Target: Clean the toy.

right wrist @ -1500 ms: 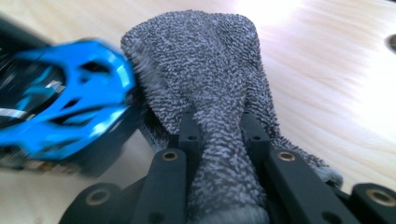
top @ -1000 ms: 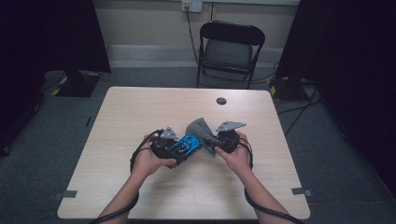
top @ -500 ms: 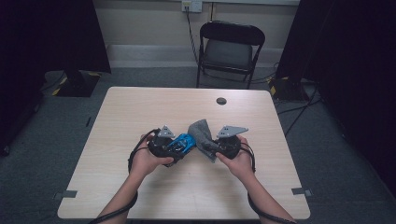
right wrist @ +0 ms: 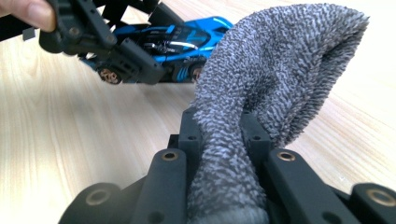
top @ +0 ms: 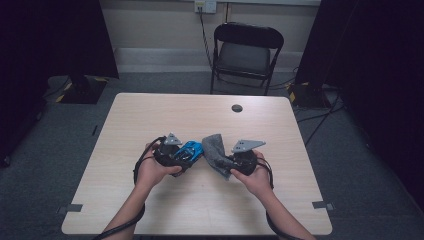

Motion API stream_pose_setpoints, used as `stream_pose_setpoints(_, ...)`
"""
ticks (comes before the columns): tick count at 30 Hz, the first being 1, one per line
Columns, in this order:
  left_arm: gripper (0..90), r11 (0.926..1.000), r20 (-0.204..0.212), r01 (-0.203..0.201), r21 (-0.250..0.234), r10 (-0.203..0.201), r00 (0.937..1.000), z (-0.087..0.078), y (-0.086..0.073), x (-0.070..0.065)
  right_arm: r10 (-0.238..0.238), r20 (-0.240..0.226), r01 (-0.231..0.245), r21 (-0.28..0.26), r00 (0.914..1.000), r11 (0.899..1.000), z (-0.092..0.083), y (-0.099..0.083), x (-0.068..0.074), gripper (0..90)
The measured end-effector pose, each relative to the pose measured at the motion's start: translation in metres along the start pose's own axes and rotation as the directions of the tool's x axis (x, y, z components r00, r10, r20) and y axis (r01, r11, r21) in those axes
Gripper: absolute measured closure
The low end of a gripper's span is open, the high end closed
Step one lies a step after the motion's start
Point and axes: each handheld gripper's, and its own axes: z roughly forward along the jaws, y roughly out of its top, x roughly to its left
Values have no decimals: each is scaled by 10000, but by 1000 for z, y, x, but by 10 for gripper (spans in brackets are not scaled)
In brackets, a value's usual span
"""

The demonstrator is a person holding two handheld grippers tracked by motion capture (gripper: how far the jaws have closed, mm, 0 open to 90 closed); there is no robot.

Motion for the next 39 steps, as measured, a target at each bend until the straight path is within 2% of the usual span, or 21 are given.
stream_pose_setpoints(10,261,9991,-195,298,-289,-304,9993,-10,0,8,336,67,-335,-61,9994,9994,-18,-5,-5,754)
stream_pose_setpoints(14,260,9989,-164,289,-377,-295,9994,-12,2,8,592,505,-584,-184,9970,9981,-30,-6,-15,753)
stream_pose_setpoints(17,260,9987,-76,261,-439,-265,9996,-13,3,5,974,987,-943,-360,9903,9949,-37,-4,-26,754)
stream_pose_setpoints(20,260,9989,3,81,-454,-81,10000,-12,6,1,1219,1252,-1159,-537,9846,9918,-40,0,-36,753)
stream_pose_setpoints(25,260,9988,220,-199,-439,209,9995,-11,11,-9,1463,1469,-1378,-670,9783,9882,-34,10,-48,753)
stream_pose_setpoints(27,260,9985,289,-356,-425,368,9989,-11,13,-14,1405,1585,-1325,-604,9773,9893,-29,15,-51,753)
stream_pose_setpoints(30,261,9981,494,-438,-442,460,9977,-10,15,-20,1427,1515,-1352,-584,9781,9891,-21,22,-55,753)
stream_pose_setpoints(34,260,9972,673,-569,-476,600,9959,-8,18,-26,999,1427,-980,-204,9847,9950,-8,31,-51,753)
stream_pose_setpoints(36,260,9970,749,-639,-432,670,9949,-7,18,-28,953,1285,-938,-177,9871,9954,-2,33,-49,753)
stream_pose_setpoints(39,260,9974,850,-595,-417,629,9944,-5,18,-28,860,879,-847,-179,9924,9962,4,35,-46,752)
